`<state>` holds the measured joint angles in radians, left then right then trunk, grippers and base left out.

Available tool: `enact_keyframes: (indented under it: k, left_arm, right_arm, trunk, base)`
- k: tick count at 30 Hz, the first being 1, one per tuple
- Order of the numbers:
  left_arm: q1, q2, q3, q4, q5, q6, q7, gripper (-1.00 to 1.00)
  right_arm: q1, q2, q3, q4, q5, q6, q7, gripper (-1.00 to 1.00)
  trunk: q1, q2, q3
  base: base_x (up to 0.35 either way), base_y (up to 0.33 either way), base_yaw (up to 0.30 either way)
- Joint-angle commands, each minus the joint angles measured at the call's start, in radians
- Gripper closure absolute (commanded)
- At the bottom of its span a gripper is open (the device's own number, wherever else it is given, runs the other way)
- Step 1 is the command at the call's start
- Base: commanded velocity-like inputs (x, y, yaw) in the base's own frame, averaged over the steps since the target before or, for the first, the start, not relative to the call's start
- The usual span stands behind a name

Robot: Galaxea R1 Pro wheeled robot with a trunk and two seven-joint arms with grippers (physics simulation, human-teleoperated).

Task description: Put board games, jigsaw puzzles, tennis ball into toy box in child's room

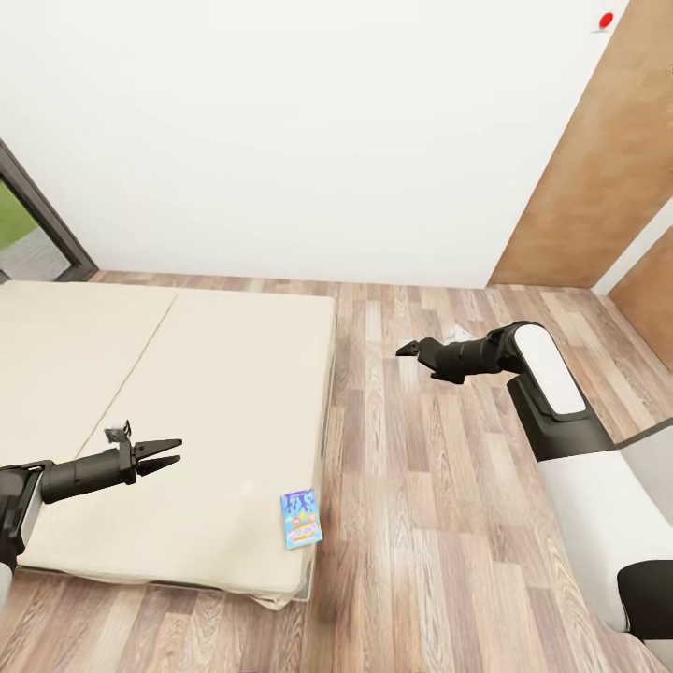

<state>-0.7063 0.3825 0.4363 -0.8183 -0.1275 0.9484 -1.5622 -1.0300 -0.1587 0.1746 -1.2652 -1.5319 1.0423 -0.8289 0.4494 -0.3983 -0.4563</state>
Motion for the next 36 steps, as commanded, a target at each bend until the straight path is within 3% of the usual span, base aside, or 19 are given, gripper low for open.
enact_keyframes:
  k: [1,36]
  left_arm:
    - [-0.001,0.0,0.002,-0.001,-0.011,0.01,-0.009,-1.0]
    - [-0.001,0.0,0.004,-0.001,-0.011,0.01,-0.009,-1.0]
  right_arm:
    - [-0.001,-0.001,0.002,-0.001,-0.009,0.001,-0.01,-1.0]
    - [-0.001,-0.001,0.003,-0.003,-0.01,-0.001,-0.012,-1.0]
  trunk:
    - [0.001,-0.002,0.0]
    - [0.001,-0.002,0.058]
  base:
    - [0.0,0.0,0.0]
    - [0.0,0.0,0.0]
